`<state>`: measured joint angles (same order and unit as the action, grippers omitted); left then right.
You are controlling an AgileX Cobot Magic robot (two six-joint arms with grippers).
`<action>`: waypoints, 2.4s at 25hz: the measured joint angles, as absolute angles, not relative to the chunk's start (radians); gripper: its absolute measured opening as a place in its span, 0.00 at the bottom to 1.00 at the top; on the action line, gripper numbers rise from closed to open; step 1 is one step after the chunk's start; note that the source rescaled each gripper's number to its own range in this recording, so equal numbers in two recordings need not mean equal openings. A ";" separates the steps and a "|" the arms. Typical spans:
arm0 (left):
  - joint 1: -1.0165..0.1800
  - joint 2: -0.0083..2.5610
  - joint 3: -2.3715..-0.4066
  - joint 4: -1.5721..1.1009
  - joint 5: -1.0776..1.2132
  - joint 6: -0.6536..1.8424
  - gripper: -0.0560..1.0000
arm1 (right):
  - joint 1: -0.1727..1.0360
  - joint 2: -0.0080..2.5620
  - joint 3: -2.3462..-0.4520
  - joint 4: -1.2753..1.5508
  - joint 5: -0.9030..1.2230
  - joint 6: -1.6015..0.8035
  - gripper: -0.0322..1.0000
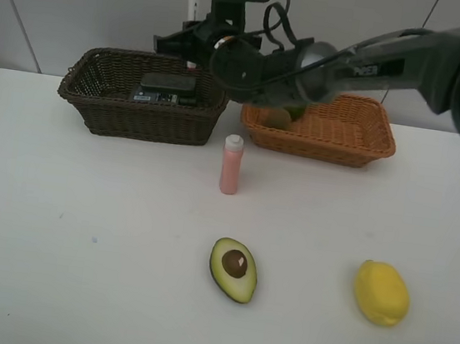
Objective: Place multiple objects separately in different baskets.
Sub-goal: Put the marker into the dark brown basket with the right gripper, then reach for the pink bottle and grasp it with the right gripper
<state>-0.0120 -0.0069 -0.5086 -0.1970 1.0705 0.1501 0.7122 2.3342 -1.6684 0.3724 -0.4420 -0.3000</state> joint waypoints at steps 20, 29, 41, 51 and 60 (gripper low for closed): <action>-0.012 -0.007 -0.509 -0.197 1.071 0.150 1.00 | 0.670 2.079 -1.735 0.380 0.435 -0.228 1.00; -0.012 -0.007 -0.509 -0.197 1.071 0.150 1.00 | 0.670 1.969 -1.736 0.071 1.131 0.144 1.00; -0.012 -0.007 -0.509 -0.197 1.071 0.150 1.00 | 0.670 2.082 -1.738 0.060 1.095 0.185 1.00; -0.012 -0.007 -0.509 -0.197 1.071 0.150 1.00 | 0.668 2.181 -1.738 -0.058 1.008 0.185 1.00; -0.012 -0.007 -0.509 -0.197 1.071 0.150 1.00 | 0.632 2.253 -1.738 -0.068 0.865 0.185 1.00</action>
<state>-0.0120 -0.0069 -0.5086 -0.1970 1.0705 0.1501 0.6323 2.2534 -1.7380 -0.0679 0.8648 0.1853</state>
